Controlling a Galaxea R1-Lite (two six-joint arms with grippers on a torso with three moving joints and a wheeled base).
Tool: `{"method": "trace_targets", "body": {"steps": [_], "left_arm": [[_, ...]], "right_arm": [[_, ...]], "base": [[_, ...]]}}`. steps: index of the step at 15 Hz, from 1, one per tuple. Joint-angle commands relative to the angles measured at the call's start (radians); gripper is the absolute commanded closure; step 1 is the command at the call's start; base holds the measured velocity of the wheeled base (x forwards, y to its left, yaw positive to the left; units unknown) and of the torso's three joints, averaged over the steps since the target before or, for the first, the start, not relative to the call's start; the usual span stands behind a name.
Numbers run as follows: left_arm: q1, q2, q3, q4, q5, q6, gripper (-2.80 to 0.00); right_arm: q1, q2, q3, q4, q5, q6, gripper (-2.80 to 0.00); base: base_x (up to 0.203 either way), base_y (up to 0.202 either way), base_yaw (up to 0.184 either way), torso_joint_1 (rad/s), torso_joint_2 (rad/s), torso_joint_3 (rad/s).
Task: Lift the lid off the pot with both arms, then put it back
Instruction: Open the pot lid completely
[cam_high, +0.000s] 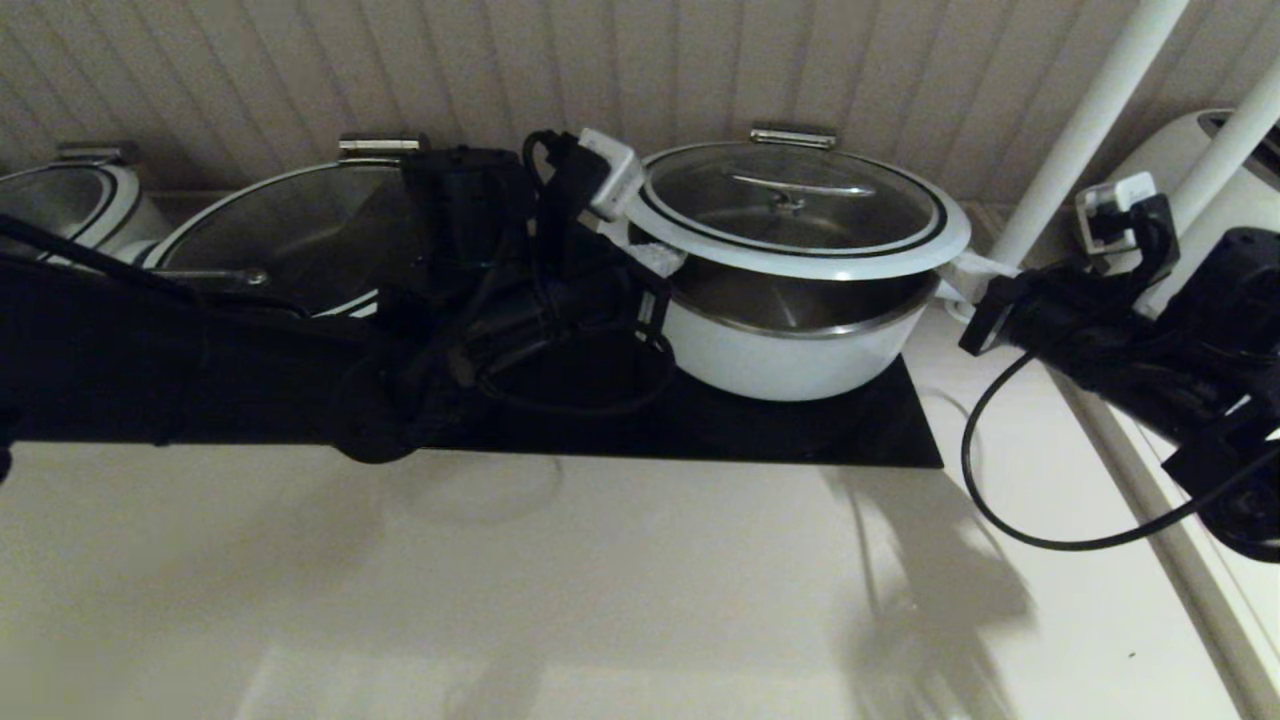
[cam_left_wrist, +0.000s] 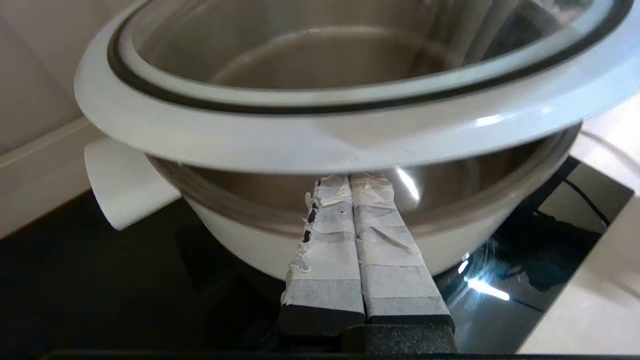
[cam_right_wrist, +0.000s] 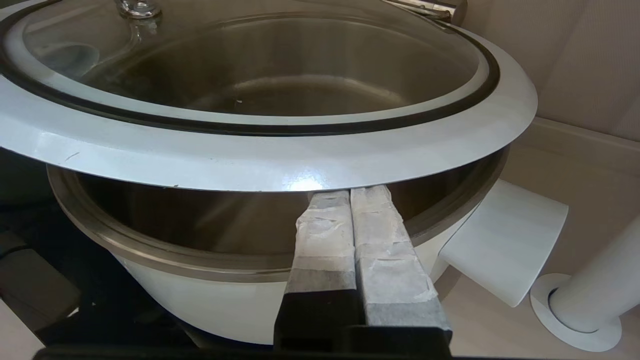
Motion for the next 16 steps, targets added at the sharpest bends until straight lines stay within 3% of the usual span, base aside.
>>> {"method": "trace_targets", "body": {"steps": [1,12,16], "left_arm": [[0.003,0.018,-0.025,-0.001,-0.001,0.001,0.0],[0.009,0.03,-0.065,0.002,-0.001,0.002,0.0],[0.009,0.041,-0.132,0.039,-0.001,0.002,0.0]], "right_arm": [[0.001,-0.009,0.002,-0.008,0.002,-0.002,0.0],[-0.001,-0.153,0.225,-0.009,0.006,-0.005,0.0],[-0.001,-0.228,0.32,-0.004,0.004,-0.005,0.0]], "base": [[0.0,0.0,0.0,0.0,0.0,0.0],[0.0,0.0,0.0,0.0,0.0,0.0],[0.0,0.0,0.0,0.0,0.0,0.0]]}}
